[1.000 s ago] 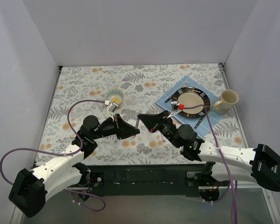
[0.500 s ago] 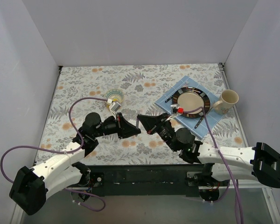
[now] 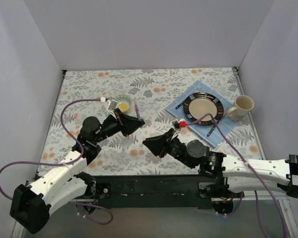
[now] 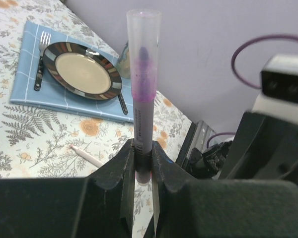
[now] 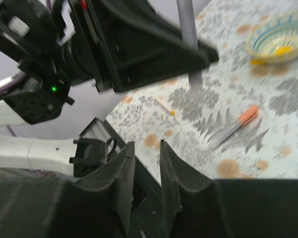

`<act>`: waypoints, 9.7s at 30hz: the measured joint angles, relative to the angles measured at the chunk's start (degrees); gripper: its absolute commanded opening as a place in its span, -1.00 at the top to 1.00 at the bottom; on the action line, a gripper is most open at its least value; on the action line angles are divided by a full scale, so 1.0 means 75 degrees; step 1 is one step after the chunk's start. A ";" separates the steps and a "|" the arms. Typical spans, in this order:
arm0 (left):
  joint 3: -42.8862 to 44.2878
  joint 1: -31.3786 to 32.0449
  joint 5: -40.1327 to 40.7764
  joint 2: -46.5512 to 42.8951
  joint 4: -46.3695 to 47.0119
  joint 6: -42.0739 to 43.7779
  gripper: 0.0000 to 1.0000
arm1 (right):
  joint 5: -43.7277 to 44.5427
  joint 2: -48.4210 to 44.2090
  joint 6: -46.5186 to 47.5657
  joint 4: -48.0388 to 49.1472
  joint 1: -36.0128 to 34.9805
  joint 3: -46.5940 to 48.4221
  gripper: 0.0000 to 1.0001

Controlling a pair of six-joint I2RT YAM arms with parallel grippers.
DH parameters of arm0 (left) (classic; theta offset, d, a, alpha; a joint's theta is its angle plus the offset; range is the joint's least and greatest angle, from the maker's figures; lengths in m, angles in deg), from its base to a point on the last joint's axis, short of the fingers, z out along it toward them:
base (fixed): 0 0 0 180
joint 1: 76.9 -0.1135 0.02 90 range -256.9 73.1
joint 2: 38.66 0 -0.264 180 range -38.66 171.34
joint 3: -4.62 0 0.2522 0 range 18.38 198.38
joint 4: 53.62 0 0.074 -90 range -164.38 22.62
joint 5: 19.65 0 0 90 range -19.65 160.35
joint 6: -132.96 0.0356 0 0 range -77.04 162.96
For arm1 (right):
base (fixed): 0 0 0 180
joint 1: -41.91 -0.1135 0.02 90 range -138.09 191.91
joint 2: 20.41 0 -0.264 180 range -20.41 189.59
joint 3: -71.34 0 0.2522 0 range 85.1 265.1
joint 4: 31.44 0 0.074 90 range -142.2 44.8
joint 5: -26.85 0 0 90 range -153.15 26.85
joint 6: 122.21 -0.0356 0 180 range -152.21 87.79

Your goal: Insert the pens into the pen caps

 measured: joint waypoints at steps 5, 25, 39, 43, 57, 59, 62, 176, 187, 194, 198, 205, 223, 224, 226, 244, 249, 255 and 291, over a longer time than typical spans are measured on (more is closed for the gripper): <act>0.0003 0.0015 -0.0440 -0.0184 -0.0571 0.0265 1.00 | 0.0478 -0.0510 0.0901 -0.1072 0.0058 0.1157 -0.27; -0.0108 0.0163 -0.1778 -0.0565 -0.1440 0.0321 1.00 | -0.1396 0.0799 0.1778 -0.2736 0.2288 0.3045 -0.36; -0.0117 0.0201 -0.1816 -0.0501 -0.1443 0.0318 1.00 | -0.2661 0.1737 0.1460 -0.2145 0.2302 0.3346 0.28; -0.0117 0.0201 -0.1722 -0.0519 -0.1454 0.0356 1.00 | -0.2833 0.1842 0.1341 -0.2081 0.2308 0.3348 0.97; 0.0052 0.0388 -0.1075 -0.0335 -0.2241 0.0396 1.00 | -0.2690 0.1644 0.0772 -0.0358 0.2378 0.1953 0.97; 0.0108 0.0402 -0.1072 -0.0239 -0.2343 0.0417 1.00 | -0.2433 0.1565 0.0694 -0.0119 0.2305 0.1711 0.97; 0.0125 0.0396 -0.1093 -0.0163 -0.2413 0.0428 1.00 | -0.2087 0.1542 0.0659 0.0169 0.2162 0.1495 0.97; 0.5155 -0.5555 0.4529 0.5441 -0.7157 0.1786 -0.02 | 0.0309 -0.3311 0.0912 -0.3783 0.1078 -0.0291 -0.79; 0.2745 -0.5461 0.0979 0.3034 -0.6423 0.1638 -0.12 | 0.0679 -0.0571 0.1754 -0.5444 0.2576 0.0504 -0.40; 0.1343 -0.5234 -0.1612 0.1434 -0.4943 0.0886 -0.18 | -0.1029 0.1072 0.2177 -0.5359 0.4083 0.0504 -0.13; 0.1113 -0.5018 -0.2218 0.1090 -0.4450 0.0580 -0.20 | -0.1568 0.1973 0.2276 -0.5345 0.4179 0.0737 -0.01; 0.0737 -0.4677 -0.2393 0.0819 -0.4036 0.0315 -0.18 | -0.1757 0.3150 0.2331 -0.4978 0.4197 0.1040 0.30; 0.0376 -0.0796 0.0580 0.2241 -0.2935 -0.1131 -0.19 | -0.1932 0.3037 0.2474 -0.4106 0.4191 0.0516 0.97; 0.0446 -0.0557 0.0734 0.2498 -0.2812 -0.1201 -0.20 | -0.1970 0.2766 0.2474 -0.4030 0.4191 0.0423 0.97; 0.0662 -0.0076 0.1005 0.3098 -0.2556 -0.1311 -0.22 | -0.2046 0.2326 0.2465 -0.3911 0.4191 0.0379 0.97; 0.1816 0.1440 0.3488 0.4549 -0.2419 -0.1606 -0.34 | -0.1961 0.2675 0.4080 -0.4071 0.4634 0.1207 0.40; 0.1743 0.1440 0.4033 0.3139 -0.2946 -0.1387 -0.38 | -0.2702 0.3214 0.5187 -0.4301 0.5187 0.1562 0.03; 0.1664 0.1431 0.4109 0.1746 -0.3494 -0.1099 -0.40 | -0.3672 0.4062 0.6394 -0.5152 0.5461 0.2238 -0.08; 0.0568 0.1326 0.4473 0.1929 -0.3789 -0.2104 -0.40 | -0.1714 0.5470 0.4368 -0.5155 0.3975 0.2885 0.97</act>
